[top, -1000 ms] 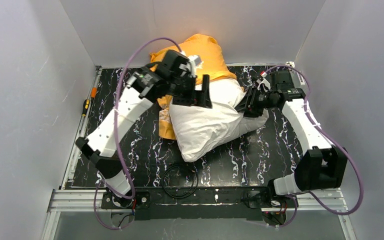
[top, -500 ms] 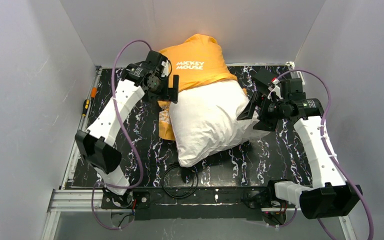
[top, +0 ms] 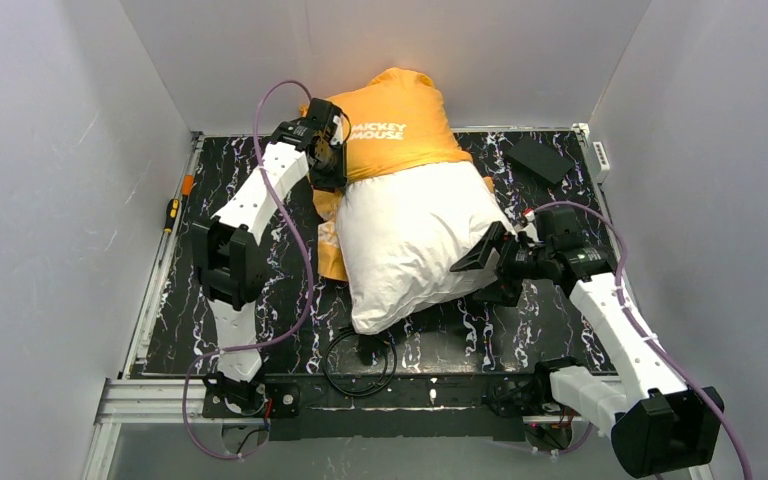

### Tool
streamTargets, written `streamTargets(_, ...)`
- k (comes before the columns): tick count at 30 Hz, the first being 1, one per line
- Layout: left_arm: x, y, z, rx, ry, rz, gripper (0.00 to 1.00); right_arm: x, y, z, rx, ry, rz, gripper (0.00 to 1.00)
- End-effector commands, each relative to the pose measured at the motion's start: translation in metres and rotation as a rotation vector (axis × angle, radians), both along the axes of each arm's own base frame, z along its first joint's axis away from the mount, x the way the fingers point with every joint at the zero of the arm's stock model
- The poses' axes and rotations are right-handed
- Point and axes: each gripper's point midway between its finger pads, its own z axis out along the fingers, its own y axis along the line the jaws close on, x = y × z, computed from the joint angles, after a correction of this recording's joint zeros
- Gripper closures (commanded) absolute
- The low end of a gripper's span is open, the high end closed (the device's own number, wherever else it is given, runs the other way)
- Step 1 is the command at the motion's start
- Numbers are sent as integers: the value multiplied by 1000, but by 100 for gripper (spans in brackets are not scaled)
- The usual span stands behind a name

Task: Put the pillow into the pillowcase
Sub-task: Stuff the pillow into the pillowcase.

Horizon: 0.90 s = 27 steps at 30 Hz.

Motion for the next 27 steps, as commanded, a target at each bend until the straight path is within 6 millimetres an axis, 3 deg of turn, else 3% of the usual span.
streamTargets(1,26,4,20,-5,-104,8,89,33,26,15,110,-93,-45,2)
streamTargets(2,28,6,21,-8,-108,5,100,37,32,14,112,-108,-38,2)
streamTargets(5,24,1,29,-71,-101,-29,100,56,55,8,120,-136,-23,2)
streamTargets(9,-1,-14,45,-188,-76,-98,100,90,78,11,122,-224,-3,6)
streamTargets(11,-23,-23,55,-265,-52,-115,100,106,83,12,109,-258,12,18)
streamTargets(15,-65,-35,75,-393,-32,-141,100,126,93,19,98,-299,58,61)
streamTargets(18,-98,-45,90,-464,-20,-176,100,137,95,30,90,-339,74,85)
streamTargets(20,-118,-56,99,-507,-9,-211,100,144,92,38,88,-361,68,96)
streamTargets(27,-174,-108,133,-615,21,-299,100,161,64,56,62,-397,42,99)
